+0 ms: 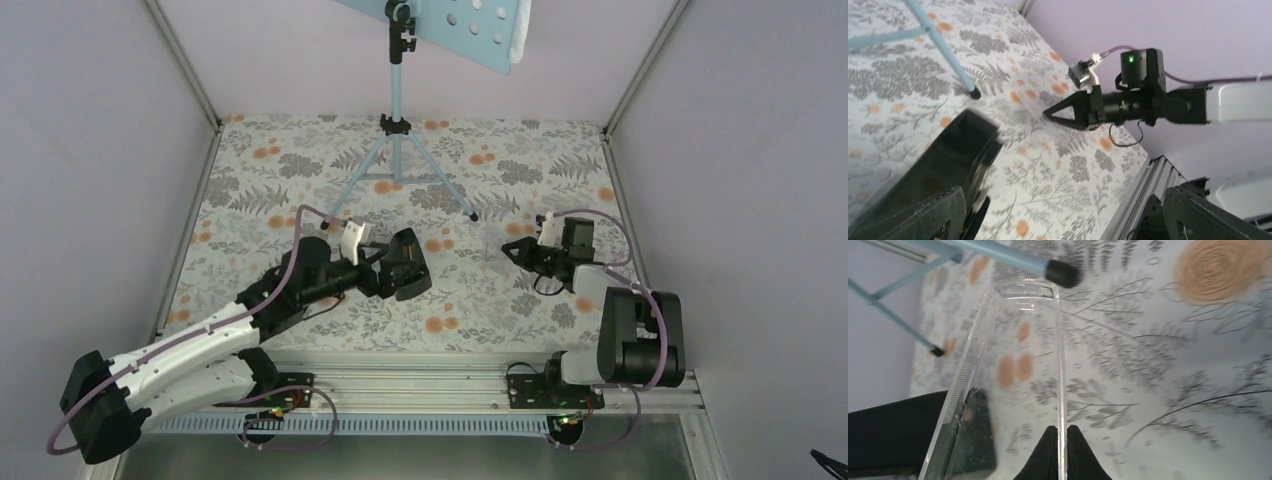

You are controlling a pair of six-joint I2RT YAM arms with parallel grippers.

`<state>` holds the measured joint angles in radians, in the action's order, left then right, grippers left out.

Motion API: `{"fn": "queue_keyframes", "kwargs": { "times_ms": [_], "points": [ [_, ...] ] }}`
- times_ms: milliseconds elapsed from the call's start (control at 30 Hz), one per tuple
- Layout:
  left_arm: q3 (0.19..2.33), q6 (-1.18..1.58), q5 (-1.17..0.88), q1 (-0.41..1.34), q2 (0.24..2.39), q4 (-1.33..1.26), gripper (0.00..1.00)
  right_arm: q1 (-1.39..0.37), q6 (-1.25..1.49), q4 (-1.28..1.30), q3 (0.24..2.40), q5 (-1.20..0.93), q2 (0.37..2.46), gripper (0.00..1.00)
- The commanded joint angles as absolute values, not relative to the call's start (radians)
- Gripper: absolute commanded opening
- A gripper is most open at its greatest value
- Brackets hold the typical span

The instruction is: Pack up the instrument practice props

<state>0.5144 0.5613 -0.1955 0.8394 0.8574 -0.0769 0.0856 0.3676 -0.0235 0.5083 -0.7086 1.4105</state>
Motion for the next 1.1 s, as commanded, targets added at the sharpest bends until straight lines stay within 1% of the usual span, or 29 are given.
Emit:
{"fn": "queue_keyframes", "kwargs": {
  "times_ms": [0,100,267,400,533,600,733,800,833,867,967,1033,1067],
  "points": [
    [0.679,0.554,-0.176,0.876,0.942,-0.008,0.97,0.077,0.477,-0.112,0.472,-0.881,1.333,0.04],
    [0.803,0.574,-0.095,0.941,1.046,0.004,0.98,0.067,0.542,-0.148,0.465,-0.923,1.277,0.04],
    [1.045,0.652,0.02,1.02,1.287,0.093,0.98,0.036,0.603,-0.158,0.466,-0.889,1.142,0.04],
    [1.183,0.687,0.003,1.034,1.469,0.125,1.0,0.022,0.628,-0.167,0.471,-0.853,1.069,0.04],
    [1.269,0.686,-0.008,1.045,1.574,0.131,1.0,0.012,0.643,-0.184,0.48,-0.86,1.06,0.04],
    [1.296,0.683,0.022,1.045,1.607,0.164,1.0,0.006,0.647,-0.189,0.481,-0.861,1.058,0.04],
    [1.289,0.684,0.091,1.045,1.623,0.179,1.0,-0.001,0.651,-0.208,0.476,-0.861,1.06,0.04],
    [1.288,0.682,0.089,1.044,1.637,0.169,1.0,-0.006,0.652,-0.217,0.475,-0.865,1.064,0.04],
    [1.29,0.679,0.074,1.043,1.647,0.156,0.98,-0.008,0.651,-0.219,0.477,-0.866,1.066,0.04],
    [1.289,0.675,0.05,1.043,1.654,0.136,0.92,-0.012,0.648,-0.218,0.477,-0.866,1.066,0.04],
    [1.278,0.676,-0.001,1.041,1.667,0.059,0.7,-0.015,0.643,-0.217,0.475,-0.863,1.062,0.04],
    [1.274,0.678,-0.02,1.041,1.67,0.02,0.59,-0.018,0.645,-0.216,0.476,-0.861,1.058,0.04],
    [1.273,0.681,-0.025,1.041,1.673,0.008,0.56,-0.02,0.647,-0.217,0.477,-0.859,1.054,0.04]
  ]
}}
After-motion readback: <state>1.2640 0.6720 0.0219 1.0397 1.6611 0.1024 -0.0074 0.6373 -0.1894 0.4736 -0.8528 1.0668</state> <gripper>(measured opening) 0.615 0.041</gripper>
